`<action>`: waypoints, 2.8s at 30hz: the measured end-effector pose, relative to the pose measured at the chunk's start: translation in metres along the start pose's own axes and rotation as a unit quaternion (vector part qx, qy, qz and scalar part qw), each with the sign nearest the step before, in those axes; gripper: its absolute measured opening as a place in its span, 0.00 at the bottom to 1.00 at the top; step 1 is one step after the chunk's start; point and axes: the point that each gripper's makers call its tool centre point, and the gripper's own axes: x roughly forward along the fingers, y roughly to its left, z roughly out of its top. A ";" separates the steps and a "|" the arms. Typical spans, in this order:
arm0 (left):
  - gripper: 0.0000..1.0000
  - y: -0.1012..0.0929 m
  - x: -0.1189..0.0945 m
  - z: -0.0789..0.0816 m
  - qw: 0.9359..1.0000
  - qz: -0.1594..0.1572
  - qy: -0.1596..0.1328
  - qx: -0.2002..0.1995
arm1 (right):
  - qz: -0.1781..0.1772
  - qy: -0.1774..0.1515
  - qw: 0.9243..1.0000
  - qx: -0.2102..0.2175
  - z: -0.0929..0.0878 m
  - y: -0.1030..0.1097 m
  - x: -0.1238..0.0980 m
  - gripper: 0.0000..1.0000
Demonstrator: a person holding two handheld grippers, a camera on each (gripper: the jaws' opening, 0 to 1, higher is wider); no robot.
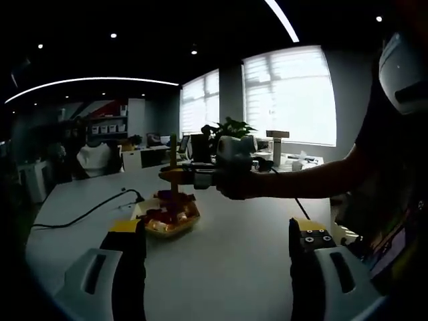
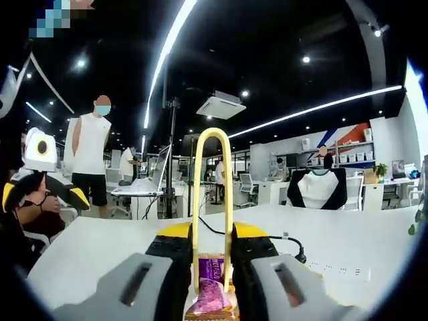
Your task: Place the target food into the container with the food tongs after gripping and lifting it, then release it inside without dropping or visibly crushing the food.
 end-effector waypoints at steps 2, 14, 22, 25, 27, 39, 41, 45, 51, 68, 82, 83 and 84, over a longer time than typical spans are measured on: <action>0.94 0.001 0.000 0.001 1.000 0.000 -0.001 0.000 | -0.003 0.002 1.000 0.004 -0.004 -0.010 0.002 0.17; 0.94 0.006 0.002 0.002 1.000 0.003 0.004 0.008 | -0.039 0.042 0.998 0.011 -0.041 -0.072 0.021 0.17; 0.94 0.007 0.001 -0.004 1.000 0.008 0.013 0.005 | -0.053 0.094 0.994 -0.006 -0.074 -0.100 0.026 0.17; 0.94 0.008 0.002 -0.004 1.000 0.008 0.013 0.001 | -0.065 0.102 0.993 -0.002 -0.079 -0.110 0.030 0.17; 0.94 0.008 0.003 -0.002 1.000 0.007 0.013 0.006 | -0.069 0.103 0.992 0.001 -0.080 -0.114 0.033 0.17; 0.94 0.009 0.006 -0.002 1.000 0.008 0.015 0.006 | -0.071 0.124 0.990 0.007 -0.090 -0.125 0.037 0.19; 0.94 0.008 0.007 -0.001 1.000 0.007 0.013 0.005 | -0.068 0.118 0.991 0.008 -0.088 -0.123 0.037 0.20; 0.94 0.008 0.006 0.000 1.000 0.009 0.012 0.006 | -0.069 0.118 0.991 0.009 -0.088 -0.123 0.037 0.19; 0.94 0.010 0.005 -0.001 1.000 0.012 0.014 0.004 | -0.079 0.085 0.993 0.024 -0.070 -0.125 0.031 0.19; 0.94 0.003 0.010 -0.001 1.000 0.003 0.008 0.002 | -0.127 0.076 0.988 0.037 -0.050 -0.135 -0.029 0.20; 0.94 -0.008 0.018 -0.001 1.000 -0.013 0.004 0.017 | -0.196 0.156 0.963 0.099 -0.066 -0.138 -0.091 0.21; 0.94 -0.009 0.018 -0.002 1.000 -0.014 0.004 0.017 | -0.200 0.166 0.960 0.102 -0.069 -0.138 -0.095 0.21; 0.94 -0.009 0.018 -0.002 1.000 -0.013 0.004 0.016 | -0.202 0.174 0.957 0.111 -0.072 -0.137 -0.099 0.21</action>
